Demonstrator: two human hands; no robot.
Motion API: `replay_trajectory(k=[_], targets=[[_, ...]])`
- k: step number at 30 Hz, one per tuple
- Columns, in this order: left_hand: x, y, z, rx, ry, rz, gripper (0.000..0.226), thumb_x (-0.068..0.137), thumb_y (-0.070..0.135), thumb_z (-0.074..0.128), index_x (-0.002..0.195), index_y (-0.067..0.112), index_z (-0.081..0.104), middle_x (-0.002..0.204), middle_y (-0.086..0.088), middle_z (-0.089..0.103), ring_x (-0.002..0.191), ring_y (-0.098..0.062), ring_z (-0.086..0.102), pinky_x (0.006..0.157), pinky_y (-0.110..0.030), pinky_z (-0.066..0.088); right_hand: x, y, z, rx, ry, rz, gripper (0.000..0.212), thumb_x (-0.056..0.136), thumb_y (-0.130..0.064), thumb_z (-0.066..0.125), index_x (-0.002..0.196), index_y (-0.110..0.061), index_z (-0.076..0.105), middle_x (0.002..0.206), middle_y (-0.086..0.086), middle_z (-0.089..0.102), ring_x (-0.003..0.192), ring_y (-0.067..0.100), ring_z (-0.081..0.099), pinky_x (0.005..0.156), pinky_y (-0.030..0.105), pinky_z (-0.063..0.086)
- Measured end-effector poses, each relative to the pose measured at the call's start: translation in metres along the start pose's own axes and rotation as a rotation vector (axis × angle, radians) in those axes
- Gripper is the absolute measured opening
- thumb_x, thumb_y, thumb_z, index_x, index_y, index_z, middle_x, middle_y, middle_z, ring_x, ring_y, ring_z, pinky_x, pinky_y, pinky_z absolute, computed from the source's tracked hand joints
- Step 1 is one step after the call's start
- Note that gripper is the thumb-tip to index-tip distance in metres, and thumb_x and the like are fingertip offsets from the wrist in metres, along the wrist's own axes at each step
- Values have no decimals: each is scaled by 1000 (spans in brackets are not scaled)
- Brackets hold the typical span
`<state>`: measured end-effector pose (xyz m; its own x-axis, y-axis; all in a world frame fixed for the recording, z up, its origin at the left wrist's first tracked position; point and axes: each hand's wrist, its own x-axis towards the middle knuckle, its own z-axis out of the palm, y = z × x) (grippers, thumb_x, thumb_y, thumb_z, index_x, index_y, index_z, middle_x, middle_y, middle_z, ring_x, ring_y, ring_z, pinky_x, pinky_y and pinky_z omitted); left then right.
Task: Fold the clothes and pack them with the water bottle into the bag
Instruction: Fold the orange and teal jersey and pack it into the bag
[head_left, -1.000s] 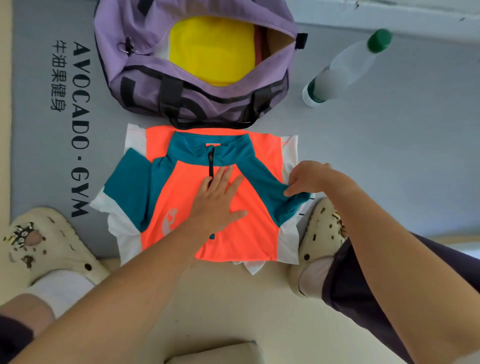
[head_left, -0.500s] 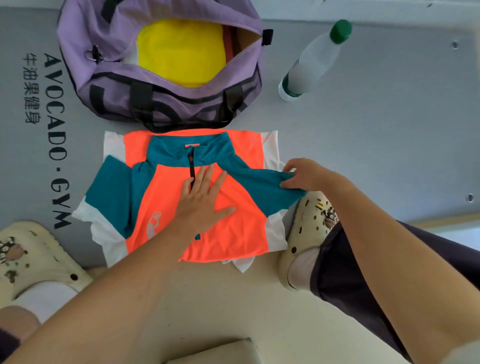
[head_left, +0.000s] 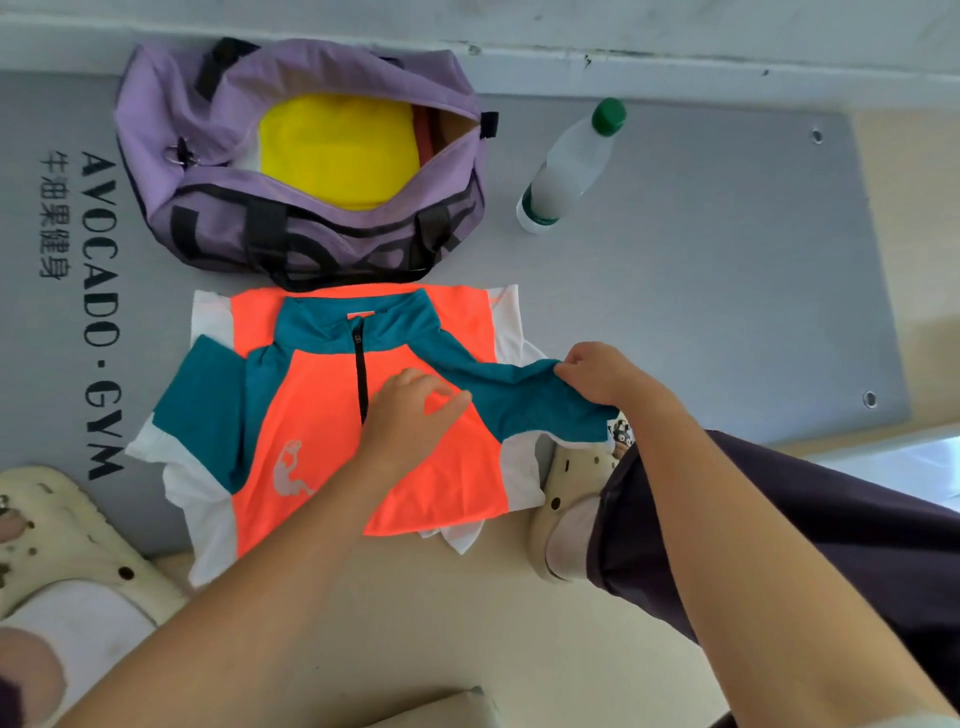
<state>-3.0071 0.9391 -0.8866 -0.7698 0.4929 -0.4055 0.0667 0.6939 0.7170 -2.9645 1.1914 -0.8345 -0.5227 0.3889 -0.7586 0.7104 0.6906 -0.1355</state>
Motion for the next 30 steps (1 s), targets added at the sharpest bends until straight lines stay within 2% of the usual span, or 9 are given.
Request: replay_trajectory(k=[3, 6, 8, 13, 15, 21, 24, 27, 30], targets=[[-13, 29, 3, -626, -292, -394, 47, 87, 64, 51, 92, 22, 70, 97, -3, 72, 88, -18, 69, 82, -30, 48, -18, -22, 7, 369, -322, 66, 35, 100, -27, 47, 115, 2, 59, 98, 14, 66, 80, 24, 63, 69, 33, 50], [-28, 25, 10, -1152, -492, -541, 53, 91, 67, 45, 123, 29, 65, 122, 1, 69, 105, -14, 68, 96, -39, 48, -35, -42, 9, 778, -728, 56, 48, 100, -42, 48, 126, -2, 52, 105, 16, 73, 89, 34, 73, 63, 35, 58], [-35, 17, 7, -1394, -424, -651, 53, 91, 60, 51, 131, 26, 61, 128, 0, 67, 119, -18, 63, 105, -42, 45, -38, -53, 11, 691, -664, 9, 50, 99, -48, 47, 119, -3, 55, 102, 15, 74, 86, 37, 73, 58, 31, 57], [-47, -14, 1, -1109, -107, -646, 22, 96, 16, 59, 118, 18, 64, 99, 2, 74, 80, -14, 72, 62, -28, 58, -15, -67, 28, 418, -130, -153, 12, 95, -18, 52, 96, -15, 63, 87, 6, 66, 65, 22, 66, 55, 24, 51], [-45, -23, -5, -1072, -59, -619, 19, 98, 12, 57, 115, 17, 64, 102, -4, 72, 80, -17, 71, 59, -26, 58, -4, -72, 38, 271, 8, -274, 18, 92, -14, 53, 100, -23, 66, 88, 4, 56, 66, 18, 56, 56, 19, 44], [-34, -37, -17, -908, 84, -557, 20, 99, 15, 54, 117, 12, 63, 119, -10, 68, 111, -25, 64, 101, -41, 49, 25, -67, 48, -276, -107, -255, 40, 89, -18, 58, 126, -32, 61, 115, 8, 40, 105, 30, 52, 92, 36, 46], [-32, -43, -18, -726, 225, -526, 20, 99, 18, 54, 116, 11, 61, 112, -6, 69, 102, -20, 65, 91, -33, 51, 33, -64, 42, -192, -85, -310, 30, 89, -19, 64, 119, -20, 67, 105, 4, 47, 102, 28, 55, 82, 27, 42], [-29, -46, -18, -621, 321, -503, 8, 98, 18, 54, 104, 16, 59, 80, -5, 67, 60, -5, 63, 55, -20, 49, 37, -70, 34, 79, 2, -370, 12, 90, -21, 67, 97, -14, 75, 86, -2, 62, 83, 15, 56, 62, 15, 36], [-28, -54, -15, -614, 237, -554, 13, 94, 24, 62, 101, 13, 66, 80, -1, 68, 71, -14, 65, 68, -26, 54, 39, -77, 27, 192, -5, -403, 10, 89, -19, 69, 90, -12, 76, 86, -5, 67, 73, 4, 54, 63, 5, 38]])
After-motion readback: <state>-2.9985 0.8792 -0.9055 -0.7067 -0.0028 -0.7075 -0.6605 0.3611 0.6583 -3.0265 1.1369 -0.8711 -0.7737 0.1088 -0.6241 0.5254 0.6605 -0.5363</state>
